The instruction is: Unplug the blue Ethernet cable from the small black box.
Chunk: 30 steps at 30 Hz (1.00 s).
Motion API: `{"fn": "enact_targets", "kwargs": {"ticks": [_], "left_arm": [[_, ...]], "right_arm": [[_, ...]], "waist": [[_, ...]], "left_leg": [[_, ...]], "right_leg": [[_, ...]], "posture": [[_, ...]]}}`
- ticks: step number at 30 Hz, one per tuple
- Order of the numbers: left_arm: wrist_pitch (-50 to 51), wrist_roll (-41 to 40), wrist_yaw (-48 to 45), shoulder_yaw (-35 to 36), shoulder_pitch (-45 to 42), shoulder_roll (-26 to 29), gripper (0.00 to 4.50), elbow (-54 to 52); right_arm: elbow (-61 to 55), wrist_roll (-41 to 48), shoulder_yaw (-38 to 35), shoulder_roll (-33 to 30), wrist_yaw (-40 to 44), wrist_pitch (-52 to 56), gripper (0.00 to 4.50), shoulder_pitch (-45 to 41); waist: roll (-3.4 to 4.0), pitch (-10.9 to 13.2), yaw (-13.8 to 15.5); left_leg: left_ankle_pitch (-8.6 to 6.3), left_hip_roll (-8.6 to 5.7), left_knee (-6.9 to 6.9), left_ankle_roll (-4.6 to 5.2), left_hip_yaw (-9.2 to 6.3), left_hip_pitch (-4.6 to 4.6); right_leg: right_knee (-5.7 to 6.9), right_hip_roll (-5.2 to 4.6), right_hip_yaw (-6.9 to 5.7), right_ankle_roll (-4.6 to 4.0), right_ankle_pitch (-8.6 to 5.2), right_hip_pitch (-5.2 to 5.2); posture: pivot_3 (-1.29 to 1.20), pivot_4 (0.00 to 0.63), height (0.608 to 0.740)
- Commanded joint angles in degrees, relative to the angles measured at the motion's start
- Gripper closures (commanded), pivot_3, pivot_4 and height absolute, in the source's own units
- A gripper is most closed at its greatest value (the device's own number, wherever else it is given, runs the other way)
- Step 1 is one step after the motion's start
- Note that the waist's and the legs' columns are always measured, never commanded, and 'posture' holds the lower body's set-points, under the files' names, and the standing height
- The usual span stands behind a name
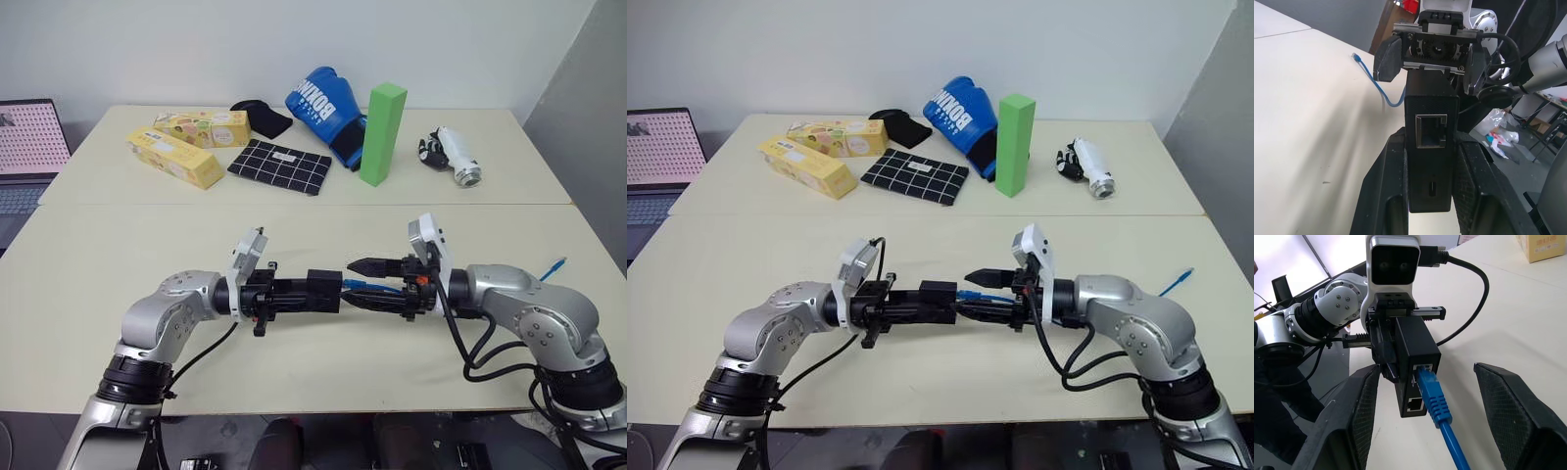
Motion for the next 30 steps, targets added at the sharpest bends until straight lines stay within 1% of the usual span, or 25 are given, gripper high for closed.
{"fn": "enact_targets", "kwargs": {"ticks": [1, 2, 3, 4, 11, 14, 17, 30], "left_arm": [[-0.61, -0.72, -0.01, 1.48, 0.27, -0.07, 3.72, -1.98], [-0.62, -0.72, 0.01, 1.47, 0.27, -0.08, 3.72, -2.01], [-0.61, -0.74, 0.06, 1.5, 0.26, -0.12, 3.72, -2.03], [-0.6, -0.77, 0.11, 1.53, 0.25, -0.15, 3.72, -2.05], [-0.52, -1.01, 0.55, 1.68, -0.03, -0.51, 3.72, -1.94], [-0.48, -1.14, 0.7, 1.61, -0.18, -0.67, 3.72, -2.0], [-0.37, -1.26, 0.52, 1.36, -0.1, -0.61, 3.72, -2.32], [-1.2, -0.71, -1.28, 0.76, 2.25, 0.58, 3.72, -4.78]], "right_arm": [[-0.38, -0.01, -1.09, 0.27, 0.32, -0.07, 1.27, -0.69], [-0.33, 0.01, -1.08, 0.28, 0.38, 0.01, 1.27, -0.71], [-0.26, -0.01, -1.05, 0.25, 0.45, 0.09, 1.64, -0.74], [-0.19, -0.15, -0.94, 0.14, 0.6, 0.07, 1.79, -0.75], [0.25, -2.21, 0.07, -1.39, 2.95, -0.75, 3.34, -1.0], [0.28, -2.55, 0.22, -1.9, 4.34, -0.67, 3.96, -1.17], [0.51, -2.44, 0.06, -1.98, 4.99, -0.36, 4.38, -1.53], [3.63, -0.05, -1.19, -2.25, 6.96, 5.02, 4.41, -3.59]], "waist": [[0.0, 0.0, 0.0], [0.0, 0.0, 0.0], [0.0, 0.0, 0.0], [0.0, 0.0, 0.0], [0.0, 0.0, 0.0], [0.0, 0.0, 0.0], [0.0, 0.0, 0.0], [0.0, 0.0, -0.01]], "left_leg": [[0.0, 0.0, 0.0, 0.0, 0.0, 0.0], [0.0, 0.0, 0.0, 0.0, 0.0, 0.0], [0.0, 0.0, 0.0, 0.0, 0.0, 0.0], [0.0, 0.0, 0.0, 0.0, 0.0, 0.0], [0.0, 0.0, 0.0, 0.0, 0.0, 0.0], [0.0, 0.0, 0.0, 0.0, 0.0, 0.0], [0.0, 0.0, 0.0, 0.0, 0.01, 0.0], [0.0, 0.01, -0.01, 0.0, 0.01, 0.0]], "right_leg": [[0.0, 0.0, 0.0, 0.0, 0.0, 0.0], [0.0, 0.0, 0.0, 0.0, 0.0, 0.0], [0.0, 0.0, 0.0, 0.0, 0.0, 0.0], [0.0, 0.0, 0.0, 0.0, 0.0, 0.0], [0.0, 0.0, 0.0, 0.0, 0.0, 0.0], [0.0, 0.0, 0.0, 0.0, 0.0, -0.01], [0.0, 0.0, -0.01, 0.0, 0.0, -0.01], [-0.01, 0.0, 0.0, 0.0, 0.0, -0.01]], "posture": [[0.0, 0.15, 0.74], [0.0, 0.15, 0.74], [0.0, 0.15, 0.74], [0.0, 0.15, 0.74], [0.0, 0.15, 0.74], [0.0, 0.15, 0.74], [0.0, 0.15, 0.74], [0.0, 0.15, 0.74]]}}
